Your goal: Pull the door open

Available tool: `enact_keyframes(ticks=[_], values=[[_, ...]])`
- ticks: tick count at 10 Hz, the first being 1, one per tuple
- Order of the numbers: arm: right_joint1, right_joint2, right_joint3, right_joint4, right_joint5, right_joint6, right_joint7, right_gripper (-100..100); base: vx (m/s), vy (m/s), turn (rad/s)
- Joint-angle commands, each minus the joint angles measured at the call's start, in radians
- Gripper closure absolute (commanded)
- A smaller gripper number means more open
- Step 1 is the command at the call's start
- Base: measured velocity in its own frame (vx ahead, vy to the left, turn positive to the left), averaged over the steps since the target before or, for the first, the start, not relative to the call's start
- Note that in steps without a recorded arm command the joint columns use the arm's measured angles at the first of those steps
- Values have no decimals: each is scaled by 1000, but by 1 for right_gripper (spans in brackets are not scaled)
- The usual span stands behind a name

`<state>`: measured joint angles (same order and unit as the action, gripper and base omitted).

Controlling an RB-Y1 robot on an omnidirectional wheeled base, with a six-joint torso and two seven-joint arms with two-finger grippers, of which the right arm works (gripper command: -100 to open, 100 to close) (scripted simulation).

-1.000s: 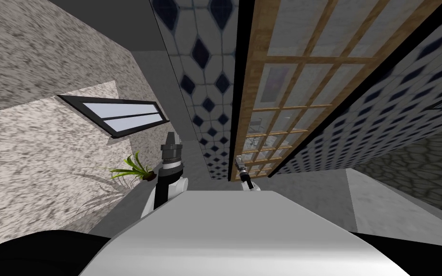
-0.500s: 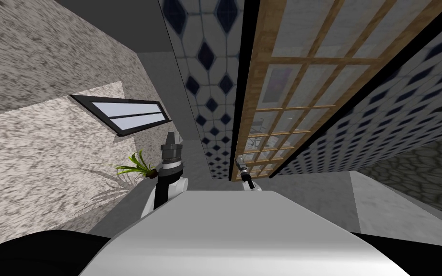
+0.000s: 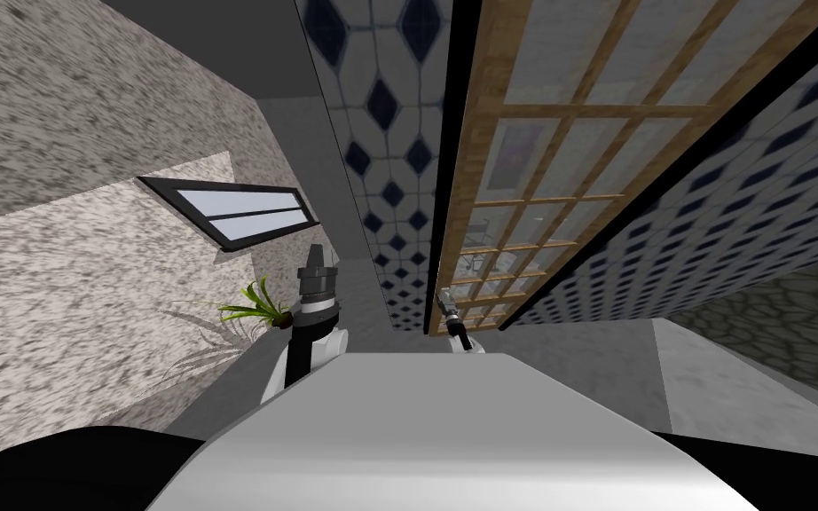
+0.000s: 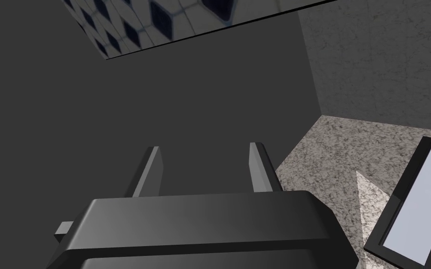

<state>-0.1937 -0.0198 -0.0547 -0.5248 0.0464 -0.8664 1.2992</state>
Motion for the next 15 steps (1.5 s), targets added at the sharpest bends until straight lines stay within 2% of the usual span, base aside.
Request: enact_keyframes(ticks=[1, 7, 8, 10, 11, 12, 13, 14, 15], values=[[-5, 22, 10, 28, 4, 0, 4, 100, -6, -3, 9], [2, -1, 2, 23, -13, 0, -156, 100, -41, 30, 97], [10, -34, 1, 17, -3, -6, -102, -100, -73, 88, 51], [15, -57, -1, 16, 4, -12, -77, -100, -106, 74, 1], [21, -81, -3, 15, 11, -19, -49, -100, -122, 42, 1], [24, -93, -4, 14, 15, -23, -35, -100, -125, 19, -4], [29, -116, -5, 13, 22, -30, -7, -100, -137, -17, -20], [29, -116, -5, 13, 22, -30, -7, -100, -110, -33, -4], [34, -136, -7, 11, 28, -37, 17, -100, -107, -36, -16]])
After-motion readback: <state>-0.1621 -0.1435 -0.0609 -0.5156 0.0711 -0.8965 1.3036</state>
